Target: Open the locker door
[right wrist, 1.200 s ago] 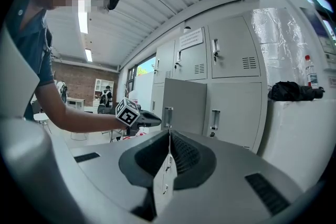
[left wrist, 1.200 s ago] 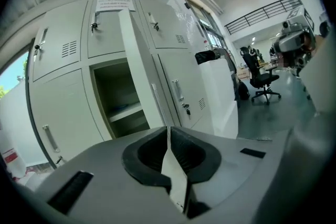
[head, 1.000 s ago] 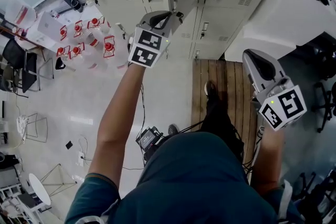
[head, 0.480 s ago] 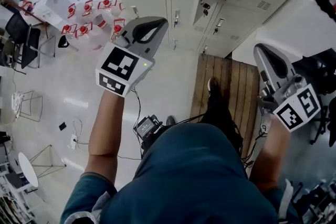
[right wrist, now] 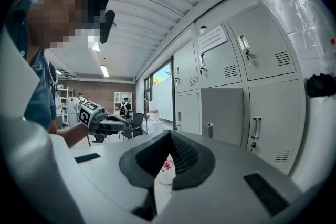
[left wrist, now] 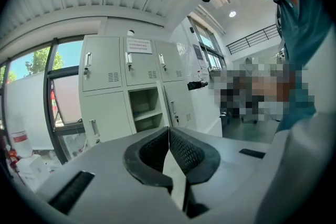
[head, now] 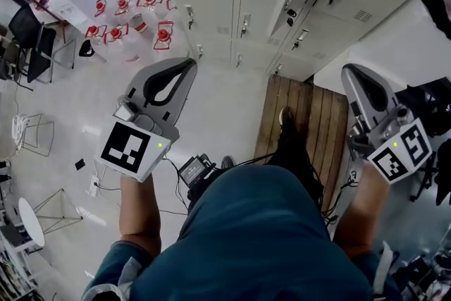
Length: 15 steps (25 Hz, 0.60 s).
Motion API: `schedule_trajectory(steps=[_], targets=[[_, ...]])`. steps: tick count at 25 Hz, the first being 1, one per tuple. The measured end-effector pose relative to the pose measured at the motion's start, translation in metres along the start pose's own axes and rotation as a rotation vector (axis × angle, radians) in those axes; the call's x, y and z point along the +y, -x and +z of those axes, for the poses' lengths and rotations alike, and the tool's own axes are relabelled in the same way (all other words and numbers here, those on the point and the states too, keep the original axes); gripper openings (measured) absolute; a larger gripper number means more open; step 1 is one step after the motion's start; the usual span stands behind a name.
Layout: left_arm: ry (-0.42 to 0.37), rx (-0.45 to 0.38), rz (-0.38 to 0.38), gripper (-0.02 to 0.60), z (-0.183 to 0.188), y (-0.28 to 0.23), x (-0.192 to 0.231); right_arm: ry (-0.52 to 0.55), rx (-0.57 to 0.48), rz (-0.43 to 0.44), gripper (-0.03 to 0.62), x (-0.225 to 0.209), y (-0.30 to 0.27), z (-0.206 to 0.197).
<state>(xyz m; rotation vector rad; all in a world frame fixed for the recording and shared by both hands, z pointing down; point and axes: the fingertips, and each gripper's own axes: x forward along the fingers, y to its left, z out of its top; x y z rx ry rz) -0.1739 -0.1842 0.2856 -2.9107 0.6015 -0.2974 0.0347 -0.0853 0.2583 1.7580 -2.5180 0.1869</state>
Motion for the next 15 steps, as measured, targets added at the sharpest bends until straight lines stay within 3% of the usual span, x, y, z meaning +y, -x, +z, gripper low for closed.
schedule_trajectory(steps=[15], targets=[[0.047, 0.002, 0.023, 0.018, -0.017, 0.017, 0.022, 0.011, 0.023, -0.010, 0.035, 0.010, -0.021, 0.003]])
